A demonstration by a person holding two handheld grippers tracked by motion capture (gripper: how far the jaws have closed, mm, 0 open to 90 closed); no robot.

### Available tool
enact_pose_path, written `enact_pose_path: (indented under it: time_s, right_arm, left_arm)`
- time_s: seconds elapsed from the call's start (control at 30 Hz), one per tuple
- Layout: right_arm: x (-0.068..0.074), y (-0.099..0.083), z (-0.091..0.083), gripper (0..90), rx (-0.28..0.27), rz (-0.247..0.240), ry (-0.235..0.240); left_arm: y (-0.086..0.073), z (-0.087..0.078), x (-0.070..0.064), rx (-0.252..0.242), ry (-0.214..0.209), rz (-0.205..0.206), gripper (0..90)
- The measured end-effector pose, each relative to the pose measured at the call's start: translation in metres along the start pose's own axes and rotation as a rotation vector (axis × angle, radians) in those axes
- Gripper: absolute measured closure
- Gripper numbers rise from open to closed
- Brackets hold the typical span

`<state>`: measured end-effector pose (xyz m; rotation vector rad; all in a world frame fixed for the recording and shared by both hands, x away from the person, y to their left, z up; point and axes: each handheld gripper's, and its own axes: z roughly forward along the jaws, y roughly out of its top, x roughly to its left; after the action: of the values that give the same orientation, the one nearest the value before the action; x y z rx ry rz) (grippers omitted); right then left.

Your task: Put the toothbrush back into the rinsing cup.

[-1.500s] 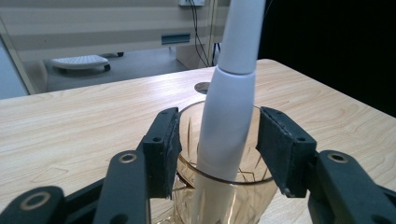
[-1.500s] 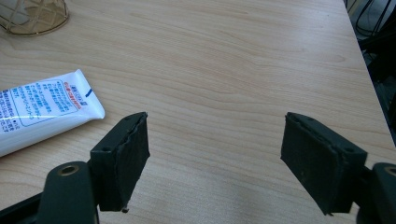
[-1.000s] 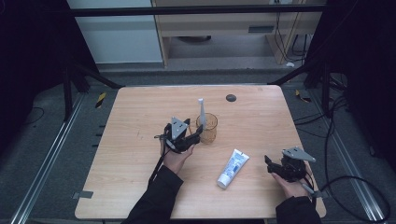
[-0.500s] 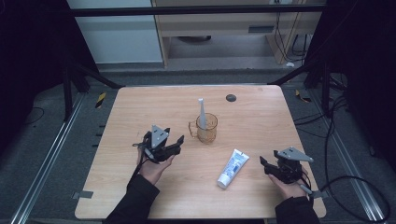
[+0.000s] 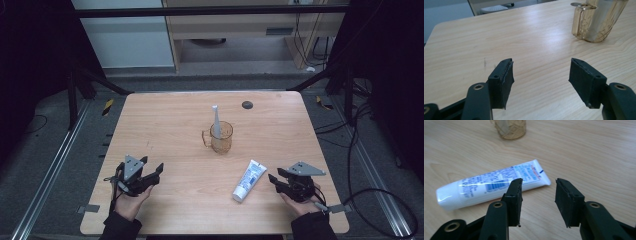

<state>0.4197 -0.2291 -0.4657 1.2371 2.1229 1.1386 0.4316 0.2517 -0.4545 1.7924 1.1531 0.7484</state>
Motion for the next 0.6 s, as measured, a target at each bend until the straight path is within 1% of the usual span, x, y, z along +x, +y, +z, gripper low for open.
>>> enact_pose_path:
  time_s: [0.03, 0.07, 0.13, 0.17, 0.23, 0.3, 0.4, 0.47, 0.5, 0.53, 0.57, 0.6]
  right_arm:
    - [0.002, 0.000, 0.000, 59.8, 0.002, -0.009, 0.012]
    - [0.007, 0.000, 0.001, 63.3, 0.013, -0.026, 0.041]
    - [0.013, -0.001, 0.002, 66.1, 0.030, -0.037, 0.064]
    - [0.015, -0.002, 0.002, 67.7, 0.034, -0.047, 0.073]
    - [0.019, -0.002, 0.002, 70.0, 0.043, -0.053, 0.087]
    - [0.022, -0.003, 0.003, 72.5, 0.047, -0.058, 0.097]
    - [0.026, -0.004, 0.004, 74.4, 0.057, -0.058, 0.107]
    - [0.030, -0.005, 0.005, 76.3, 0.067, -0.063, 0.120]
    - [0.033, -0.005, 0.005, 78.3, 0.073, -0.076, 0.130]
    - [0.033, -0.005, 0.005, 78.3, 0.073, -0.076, 0.130]
    - [0.037, -0.005, 0.007, 80.0, 0.078, -0.076, 0.144]
    - [0.037, -0.005, 0.007, 80.0, 0.078, -0.076, 0.144]
  left_arm:
    - [-0.002, -0.002, 0.001, 0.009, 0.004, 0.000, 35.1]
    - [-0.005, -0.004, 0.004, 0.013, 0.013, 0.003, 35.6]
    - [-0.008, -0.007, 0.008, 0.024, 0.023, -0.010, 35.8]
    - [-0.010, -0.008, 0.010, 0.032, 0.032, -0.005, 36.0]
    - [-0.015, -0.007, 0.013, 0.059, 0.044, 0.003, 37.8]
    - [-0.019, -0.006, 0.016, 0.086, 0.046, -0.005, 39.7]
    - [-0.021, -0.006, 0.019, 0.091, 0.048, -0.005, 40.9]
    - [-0.022, -0.008, 0.021, 0.089, 0.061, 0.002, 42.0]
    - [-0.024, -0.010, 0.025, 0.084, 0.070, 0.007, 42.2]
    - [-0.024, -0.010, 0.025, 0.084, 0.070, 0.007, 42.2]
    - [-0.025, -0.011, 0.026, 0.084, 0.071, 0.009, 42.4]
    - [-0.026, -0.012, 0.028, 0.086, 0.079, 0.008, 42.4]
